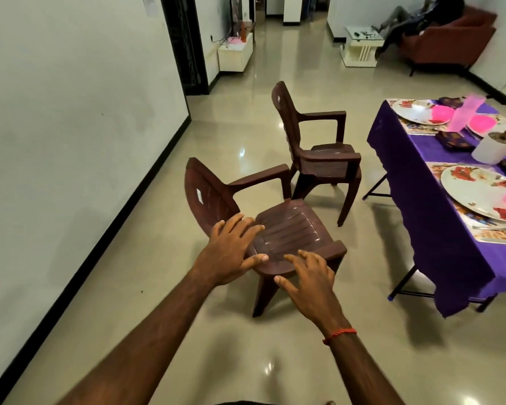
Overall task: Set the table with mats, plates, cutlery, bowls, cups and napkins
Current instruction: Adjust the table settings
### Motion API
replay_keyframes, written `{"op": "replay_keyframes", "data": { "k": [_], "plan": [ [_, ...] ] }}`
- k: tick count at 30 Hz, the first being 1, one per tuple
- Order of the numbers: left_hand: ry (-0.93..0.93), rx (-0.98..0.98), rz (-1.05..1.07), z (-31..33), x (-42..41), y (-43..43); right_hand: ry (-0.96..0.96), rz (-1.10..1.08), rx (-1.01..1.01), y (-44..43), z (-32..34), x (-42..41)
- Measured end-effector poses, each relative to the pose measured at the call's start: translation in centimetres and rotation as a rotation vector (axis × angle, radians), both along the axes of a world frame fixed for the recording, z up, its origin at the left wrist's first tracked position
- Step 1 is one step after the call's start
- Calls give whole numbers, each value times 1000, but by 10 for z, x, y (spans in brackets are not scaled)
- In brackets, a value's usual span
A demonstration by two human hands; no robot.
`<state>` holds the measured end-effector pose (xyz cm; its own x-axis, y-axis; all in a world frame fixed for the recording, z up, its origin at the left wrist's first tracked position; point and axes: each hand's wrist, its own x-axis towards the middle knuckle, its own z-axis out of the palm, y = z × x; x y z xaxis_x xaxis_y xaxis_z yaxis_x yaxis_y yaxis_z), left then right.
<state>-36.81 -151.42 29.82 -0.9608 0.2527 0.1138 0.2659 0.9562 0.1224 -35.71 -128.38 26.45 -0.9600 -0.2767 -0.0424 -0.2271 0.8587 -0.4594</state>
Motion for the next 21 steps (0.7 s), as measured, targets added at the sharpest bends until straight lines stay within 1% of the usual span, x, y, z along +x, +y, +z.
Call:
{"op": "replay_keyframes", "data": {
  "k": [4, 10, 16, 21],
  "plan": [
    [36, 39, 8, 1, 15, -47, -8, 17, 13, -50, 2, 14],
    [63, 33, 13, 3, 12, -92, 19, 25, 66, -92, 14, 6],
    [32, 25, 13, -1, -25, -135, 30, 16, 46, -138, 18, -32],
    [-9, -11, -9, -13, -72, -172, -9, 20, 37, -181, 14, -78]
  ]
}}
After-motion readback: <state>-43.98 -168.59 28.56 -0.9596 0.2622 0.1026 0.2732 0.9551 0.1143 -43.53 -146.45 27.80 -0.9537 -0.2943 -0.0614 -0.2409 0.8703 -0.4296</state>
